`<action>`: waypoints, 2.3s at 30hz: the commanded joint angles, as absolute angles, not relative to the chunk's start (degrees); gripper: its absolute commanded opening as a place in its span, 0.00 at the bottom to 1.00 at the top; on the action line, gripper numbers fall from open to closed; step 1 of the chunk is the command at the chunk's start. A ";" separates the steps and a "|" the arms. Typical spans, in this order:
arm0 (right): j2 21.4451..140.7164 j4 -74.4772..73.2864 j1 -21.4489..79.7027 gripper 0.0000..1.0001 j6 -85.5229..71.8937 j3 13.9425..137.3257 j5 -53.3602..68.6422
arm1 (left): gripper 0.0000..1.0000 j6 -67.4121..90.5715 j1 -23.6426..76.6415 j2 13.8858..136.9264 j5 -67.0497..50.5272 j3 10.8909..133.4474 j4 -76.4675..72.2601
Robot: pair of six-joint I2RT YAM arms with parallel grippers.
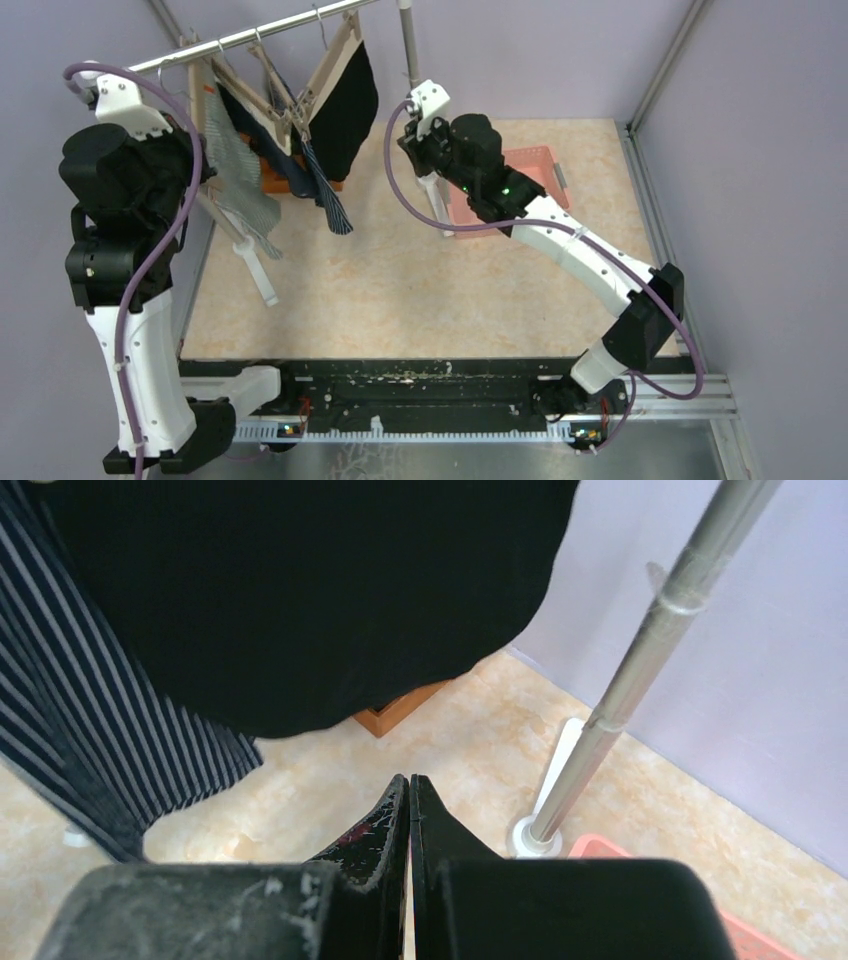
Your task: Remove the underwear clipped to the hanger
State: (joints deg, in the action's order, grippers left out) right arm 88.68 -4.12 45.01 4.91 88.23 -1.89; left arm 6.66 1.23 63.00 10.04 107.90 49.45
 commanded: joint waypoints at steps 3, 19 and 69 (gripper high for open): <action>89.57 -3.12 41.94 0.00 2.85 93.98 2.68 | 0.00 4.98 1.16 61.33 6.61 105.34 57.54; 90.15 -10.72 30.57 0.00 5.30 97.27 10.77 | 0.00 7.38 1.26 60.14 -36.23 91.11 67.81; 93.40 -33.14 23.33 0.74 10.56 101.72 70.66 | 0.00 -0.29 2.89 57.78 -72.09 65.98 23.33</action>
State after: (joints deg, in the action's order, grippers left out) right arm 93.54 -38.37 22.24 11.81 101.16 66.87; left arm -2.83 2.33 58.81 -68.05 65.73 31.07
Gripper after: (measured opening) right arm 0.756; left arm 0.049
